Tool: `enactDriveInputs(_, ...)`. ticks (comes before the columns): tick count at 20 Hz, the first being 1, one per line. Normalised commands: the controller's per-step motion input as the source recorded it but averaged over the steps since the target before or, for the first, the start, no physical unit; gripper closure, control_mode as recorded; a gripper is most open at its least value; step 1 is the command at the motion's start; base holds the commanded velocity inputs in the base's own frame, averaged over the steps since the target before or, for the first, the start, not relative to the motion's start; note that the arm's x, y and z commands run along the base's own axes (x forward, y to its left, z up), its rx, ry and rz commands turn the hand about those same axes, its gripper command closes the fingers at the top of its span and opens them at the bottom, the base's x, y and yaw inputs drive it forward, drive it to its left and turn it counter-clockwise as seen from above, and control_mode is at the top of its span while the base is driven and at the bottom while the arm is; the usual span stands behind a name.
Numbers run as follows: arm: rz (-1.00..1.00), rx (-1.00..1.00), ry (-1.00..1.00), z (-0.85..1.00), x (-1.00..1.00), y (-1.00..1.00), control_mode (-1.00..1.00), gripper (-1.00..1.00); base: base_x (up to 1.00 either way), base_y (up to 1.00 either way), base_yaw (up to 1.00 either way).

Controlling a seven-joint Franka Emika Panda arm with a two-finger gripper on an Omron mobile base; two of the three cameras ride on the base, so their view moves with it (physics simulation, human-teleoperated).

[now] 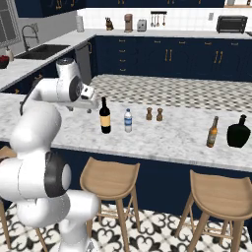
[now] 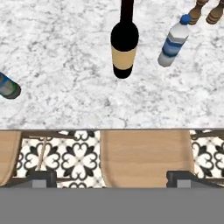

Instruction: Move the plastic bottles in the middle to the plastics group, and the glass bottles in the middle to the glass group.

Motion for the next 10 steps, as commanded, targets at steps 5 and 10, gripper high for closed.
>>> enactDriveInputs(5,-0.01,0.07,0.00,0.19,0.59,-0.22,-1.00,-1.00,0.00,0.00,0.00)
enactDriveInputs(10,0.03,0.00,0.00,0.06,0.47,-0.29,-1.00,-1.00,0.00,0.00,0.00)
